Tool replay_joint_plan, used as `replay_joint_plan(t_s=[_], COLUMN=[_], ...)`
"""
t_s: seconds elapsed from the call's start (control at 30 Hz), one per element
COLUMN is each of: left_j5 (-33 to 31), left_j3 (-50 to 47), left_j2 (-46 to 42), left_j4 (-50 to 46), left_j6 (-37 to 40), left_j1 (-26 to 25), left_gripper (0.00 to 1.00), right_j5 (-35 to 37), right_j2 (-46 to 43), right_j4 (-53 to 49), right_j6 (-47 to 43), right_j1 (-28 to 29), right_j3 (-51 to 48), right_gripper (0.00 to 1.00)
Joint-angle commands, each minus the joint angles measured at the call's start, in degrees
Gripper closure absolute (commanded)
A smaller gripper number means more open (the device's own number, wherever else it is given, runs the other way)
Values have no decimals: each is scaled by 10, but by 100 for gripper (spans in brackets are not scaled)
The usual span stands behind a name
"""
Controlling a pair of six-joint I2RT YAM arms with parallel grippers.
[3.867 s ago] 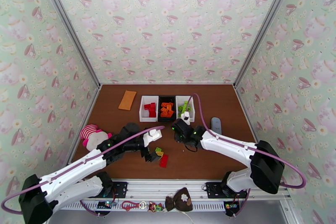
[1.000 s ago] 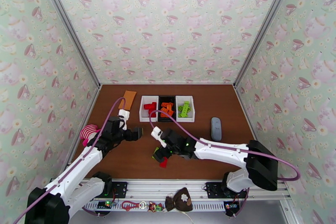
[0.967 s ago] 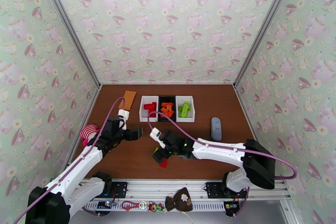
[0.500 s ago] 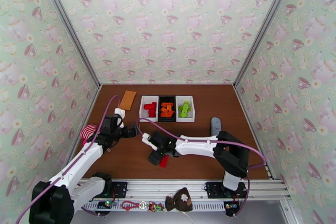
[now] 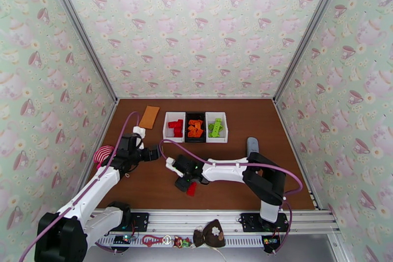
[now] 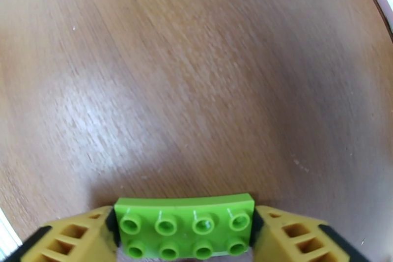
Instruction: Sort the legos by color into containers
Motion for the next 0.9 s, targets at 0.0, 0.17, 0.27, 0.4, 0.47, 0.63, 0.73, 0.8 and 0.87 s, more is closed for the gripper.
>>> replay_joint_plan(t_s=[0.0, 0.17, 0.27, 0.4, 0.47, 0.63, 0.73, 0.8, 0.87], left_j5=[33, 40, 41, 37, 29, 13, -20, -49, -70], left_j3=[7, 3, -1, 5, 3, -8, -19, -24, -30], left_j2=[-4, -9, -17, -21, -23, -25, -22, -19, -14], left_j4=[6, 9, 16, 21, 32, 78, 129, 165, 201], left_j6=[14, 13, 11, -1, -11, -40, -69, -73, -71], left_j1=[-1, -2, -5, -19, -33, -71, -114, -155, -192], left_gripper=[0, 0, 0, 0, 0, 0, 0, 0, 0], right_j5=[11, 16, 27, 33, 43, 91, 110, 115, 118], right_j2=[22, 3, -19, -60, -84, -144, -188, -220, -254], right_j4=[-3, -4, 2, 24, 33, 39, 41, 45, 51], right_j6=[-3, 11, 24, 52, 64, 85, 95, 105, 114], right_j1=[4, 5, 4, -7, -14, -36, -60, -81, -105], right_j3=[-4, -9, -15, -31, -40, -71, -96, -110, -121], right_gripper=[40, 43, 44, 44, 44, 43, 44, 44, 44])
